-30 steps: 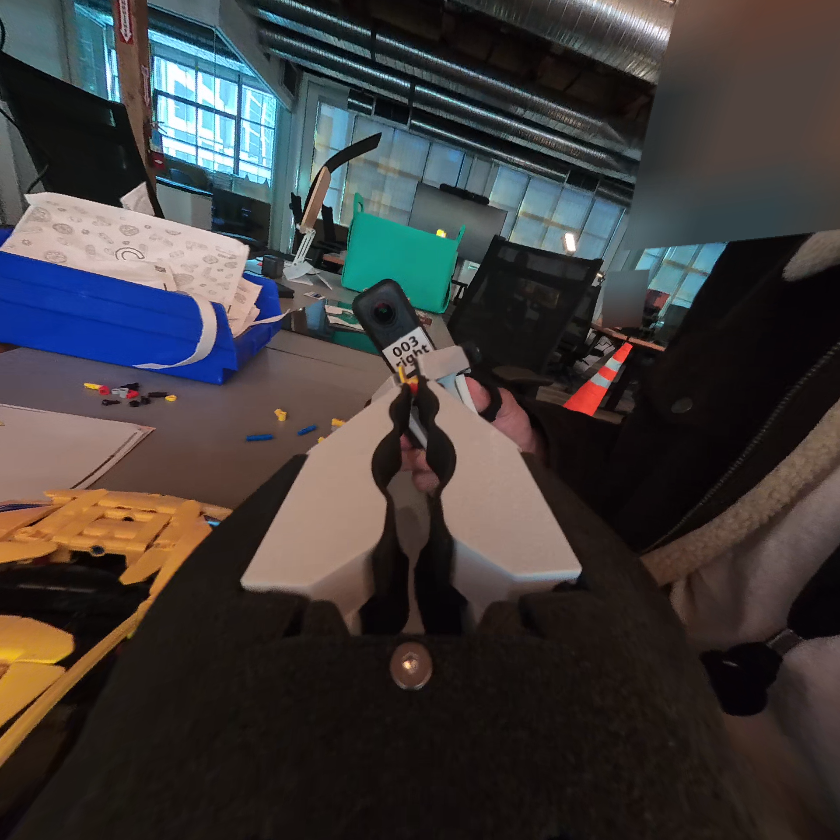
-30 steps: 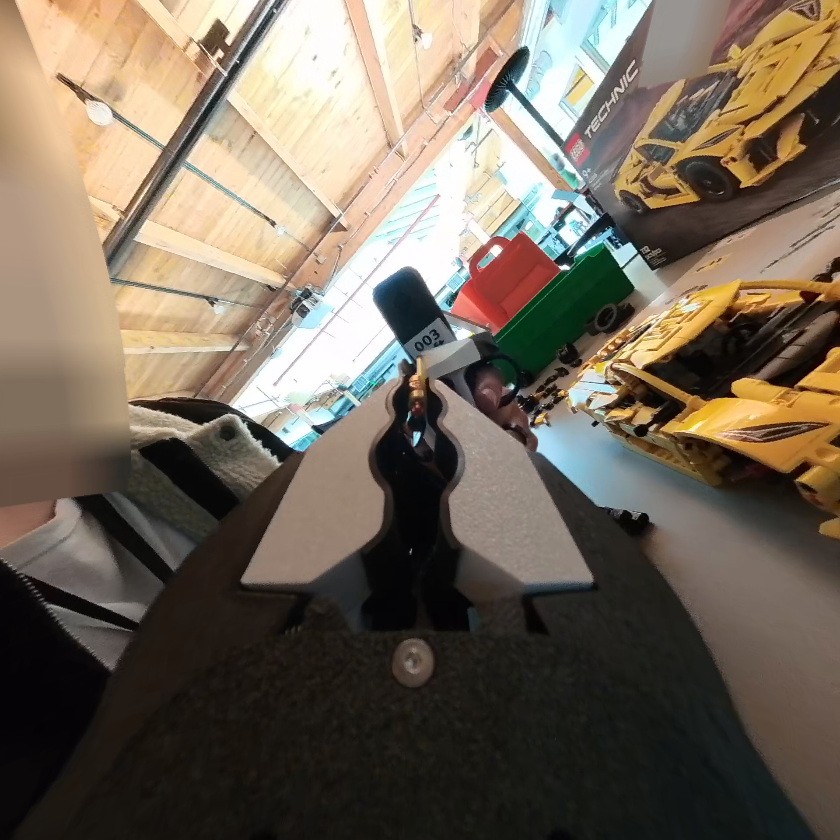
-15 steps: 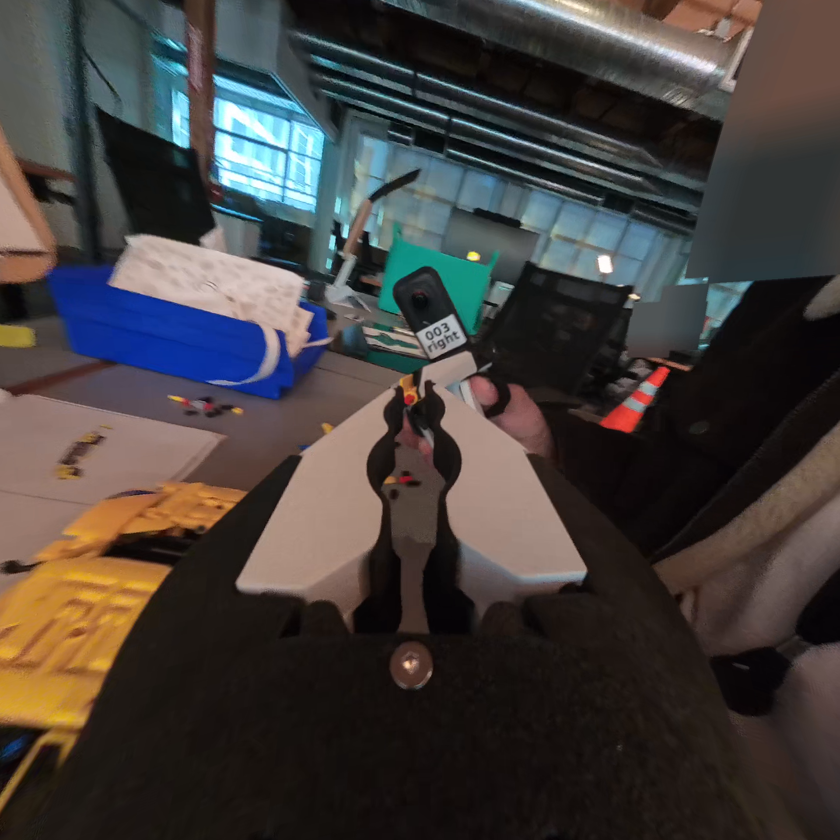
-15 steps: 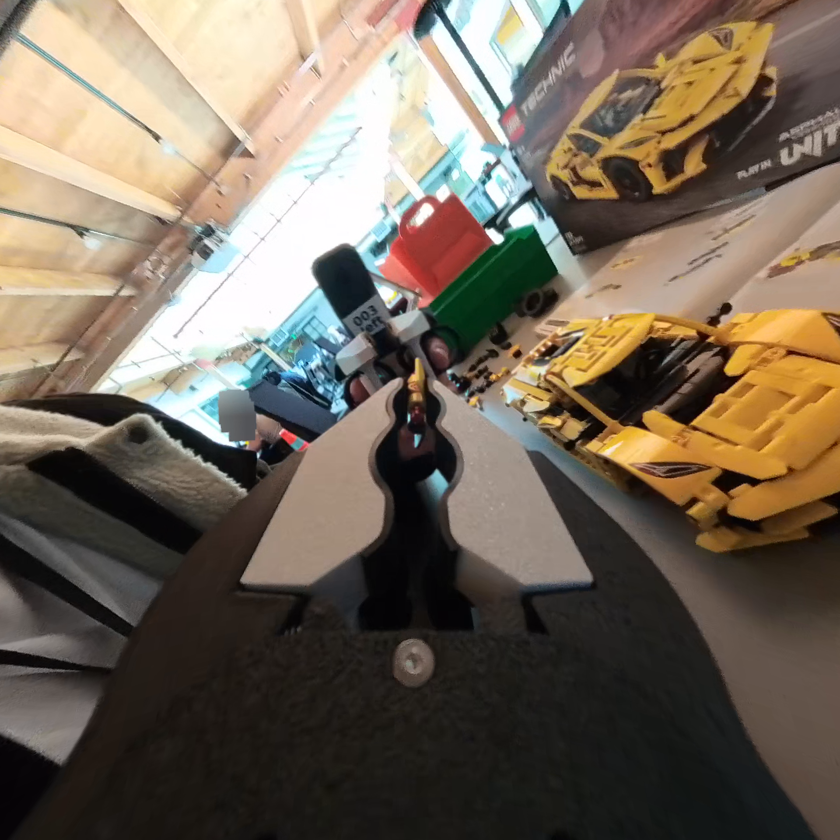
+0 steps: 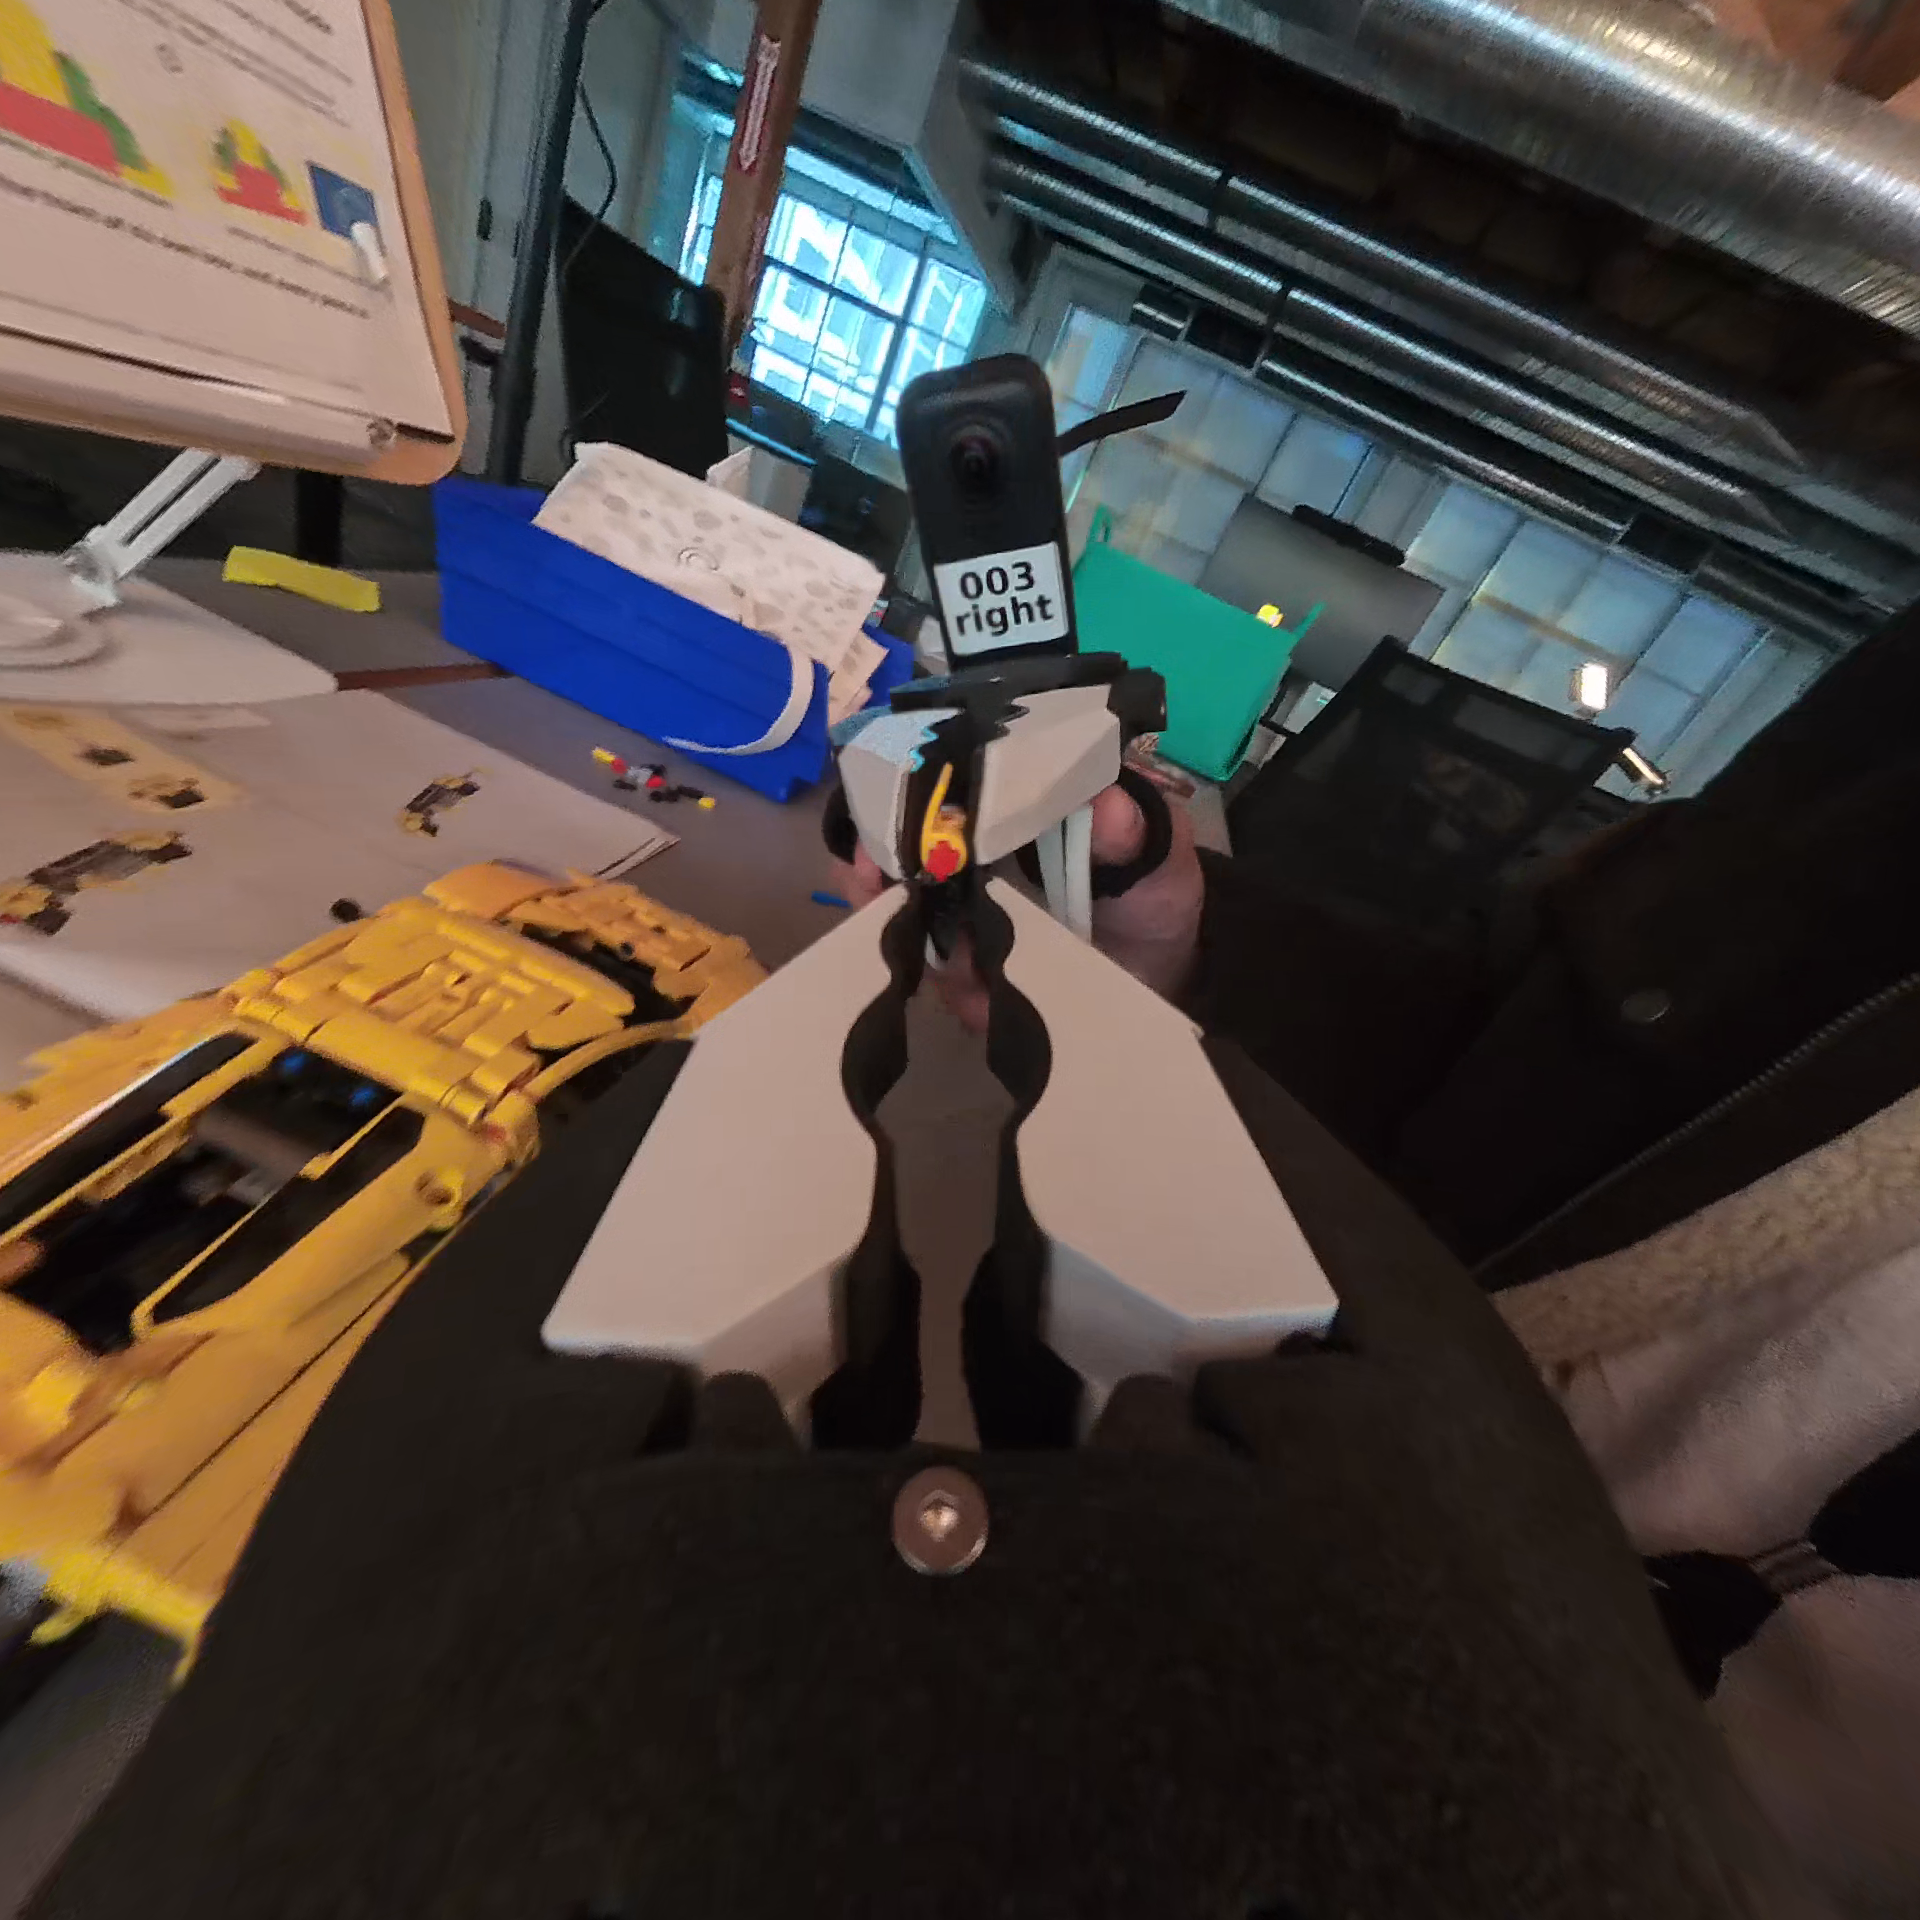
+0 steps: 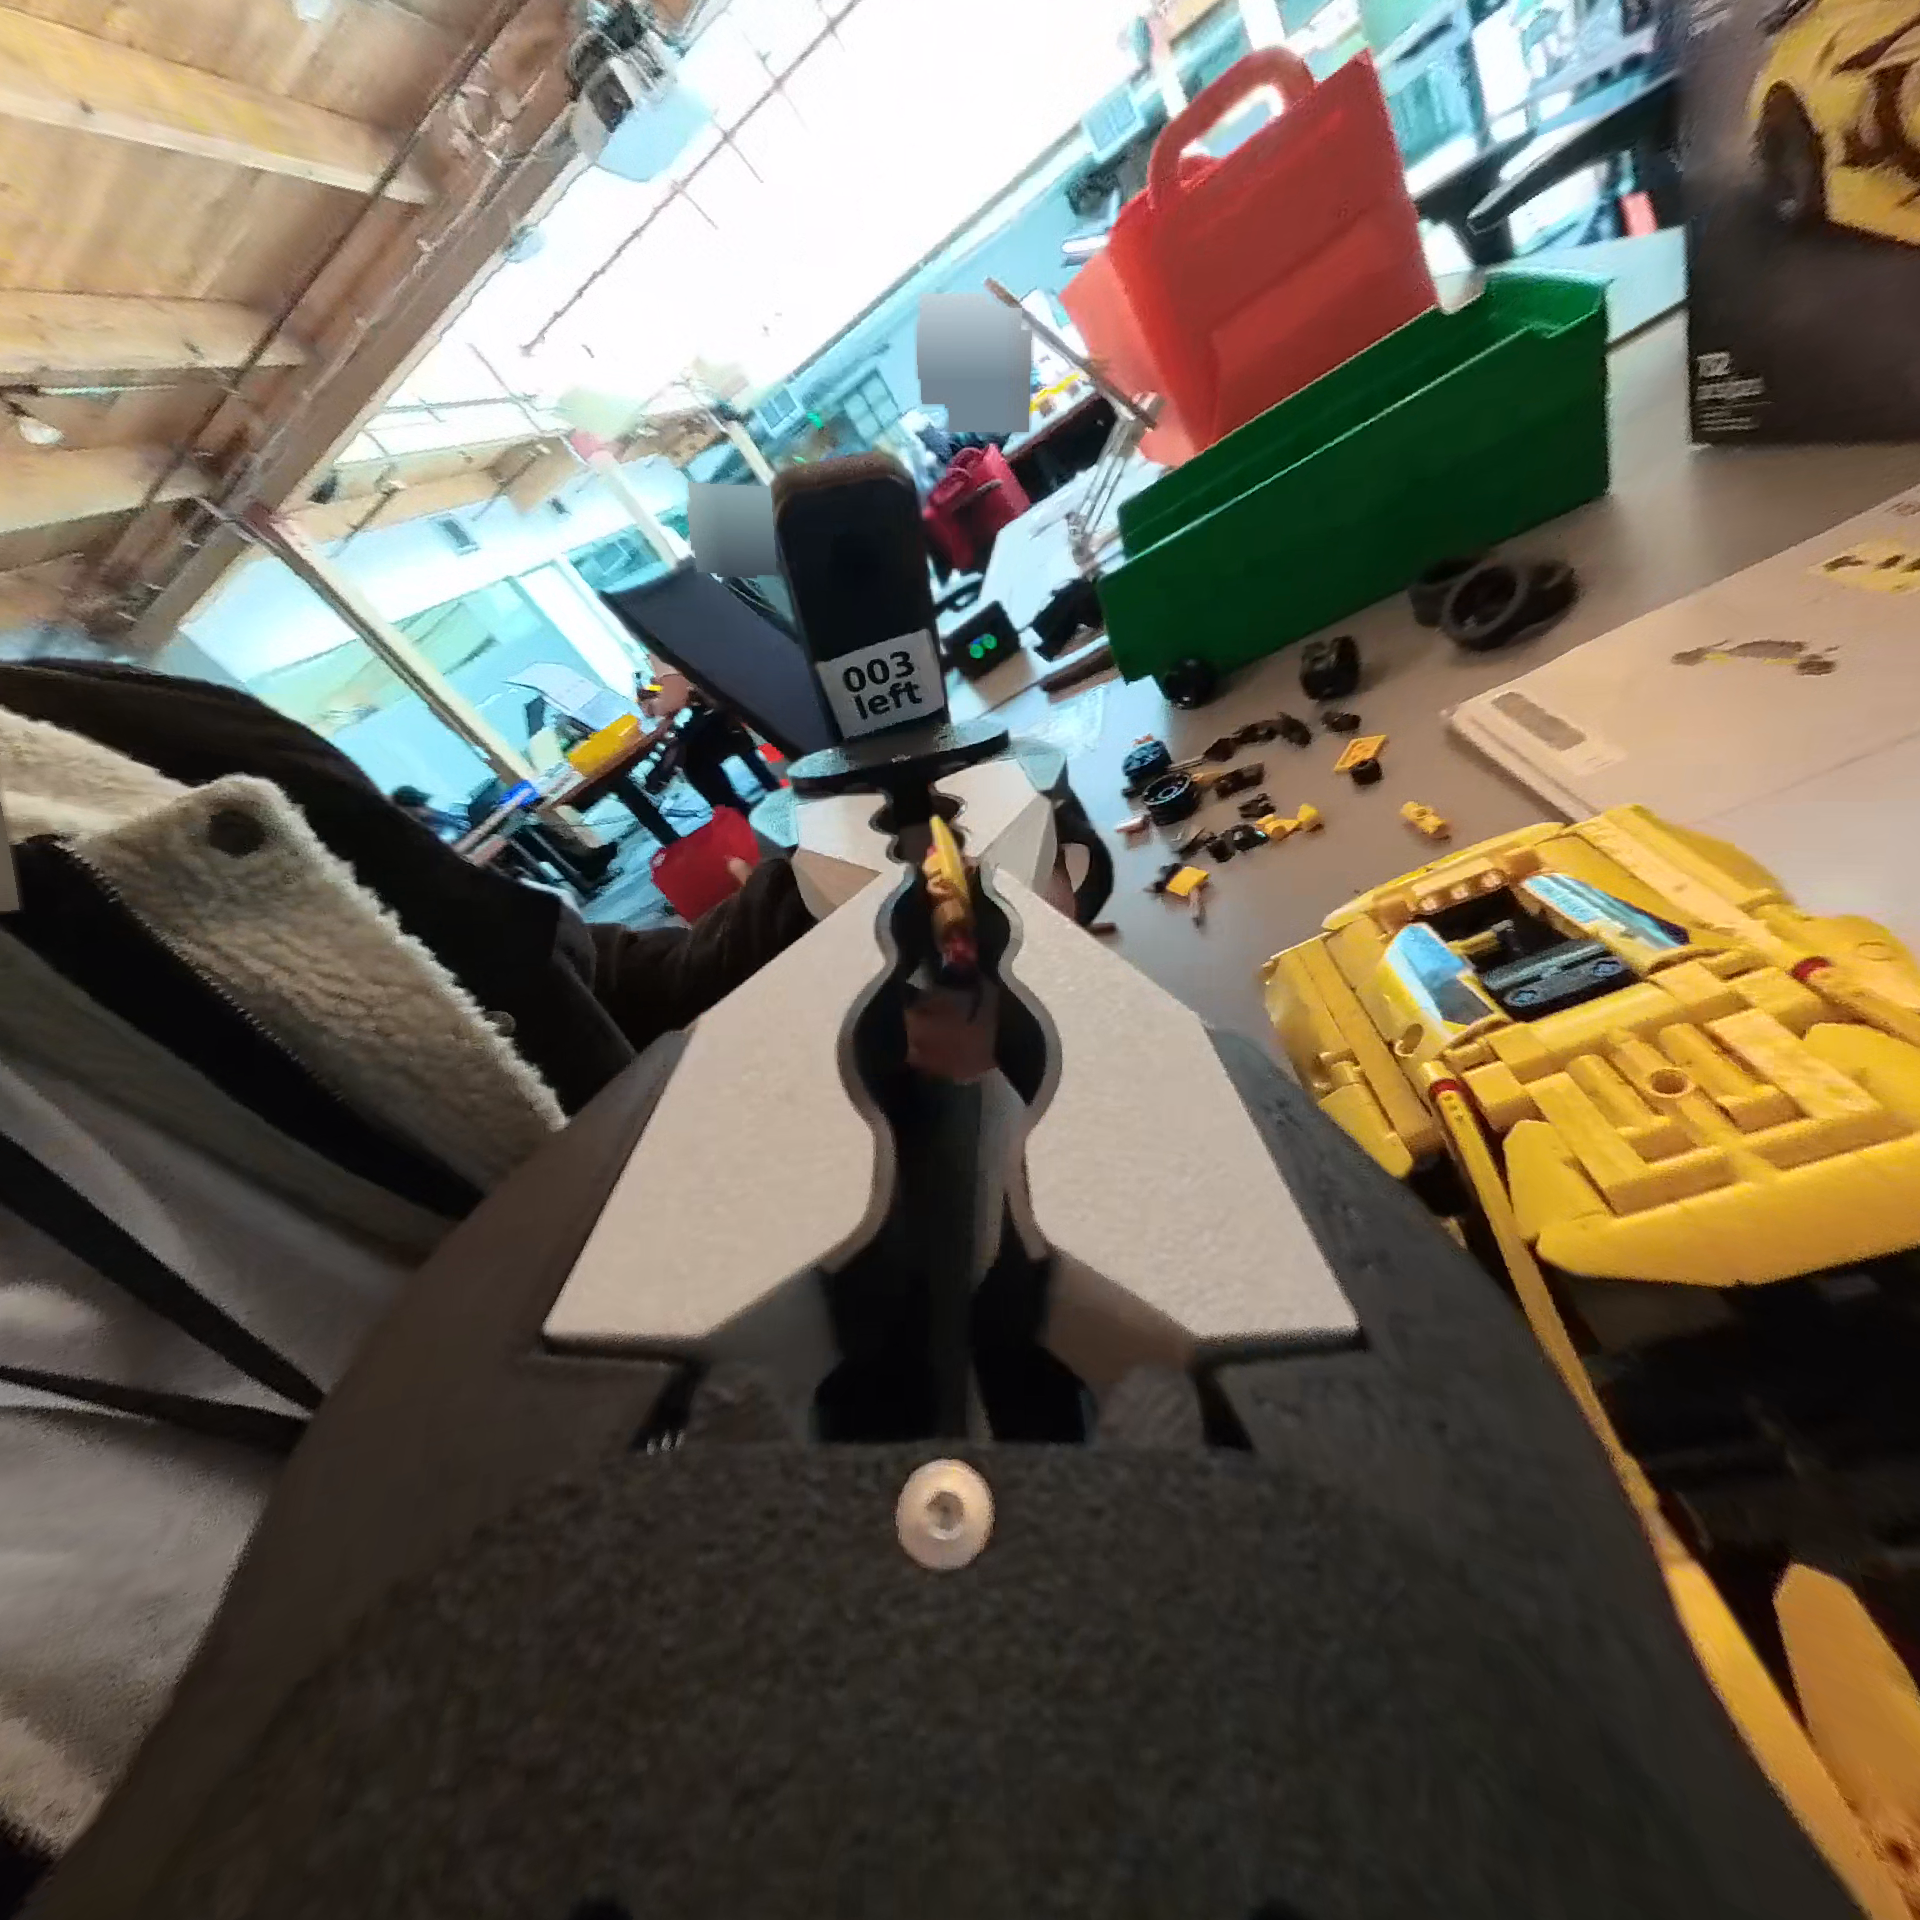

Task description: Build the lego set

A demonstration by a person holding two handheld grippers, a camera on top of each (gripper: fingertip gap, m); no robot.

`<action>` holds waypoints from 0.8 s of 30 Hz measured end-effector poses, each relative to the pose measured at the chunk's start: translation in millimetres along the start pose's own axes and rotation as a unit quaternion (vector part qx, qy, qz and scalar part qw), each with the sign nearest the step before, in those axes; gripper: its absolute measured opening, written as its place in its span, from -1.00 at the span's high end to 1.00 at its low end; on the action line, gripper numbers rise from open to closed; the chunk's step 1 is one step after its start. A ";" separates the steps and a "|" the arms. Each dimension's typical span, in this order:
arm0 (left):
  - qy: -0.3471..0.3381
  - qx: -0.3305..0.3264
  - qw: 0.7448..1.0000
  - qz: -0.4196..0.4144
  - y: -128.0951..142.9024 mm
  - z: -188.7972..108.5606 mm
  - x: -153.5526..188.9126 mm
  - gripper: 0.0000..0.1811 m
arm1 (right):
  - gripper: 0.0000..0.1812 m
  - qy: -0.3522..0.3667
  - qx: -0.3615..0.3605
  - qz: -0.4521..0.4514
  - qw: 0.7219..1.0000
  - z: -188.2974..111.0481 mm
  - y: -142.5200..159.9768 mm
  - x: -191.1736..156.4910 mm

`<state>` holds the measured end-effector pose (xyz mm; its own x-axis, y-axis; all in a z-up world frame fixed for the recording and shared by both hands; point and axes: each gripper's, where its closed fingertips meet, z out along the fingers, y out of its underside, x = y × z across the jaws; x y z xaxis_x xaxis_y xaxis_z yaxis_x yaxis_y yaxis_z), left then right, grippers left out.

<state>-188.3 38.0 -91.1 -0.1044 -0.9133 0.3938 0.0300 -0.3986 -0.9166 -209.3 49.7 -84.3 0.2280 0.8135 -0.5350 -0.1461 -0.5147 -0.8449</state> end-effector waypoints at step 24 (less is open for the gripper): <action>-0.214 0.014 0.976 0.021 -1.7 -34.3 -75.8 0.93 | 0.69 0.481 0.103 -0.030 0.870 -168.4 -22.3 141.1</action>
<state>-214.5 110.8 -121.8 0.3226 -0.8779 0.3539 0.0529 -0.3566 -0.9328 -11.7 130.4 -141.2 0.9274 0.1824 -0.3265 -0.2525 -0.3385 -0.9065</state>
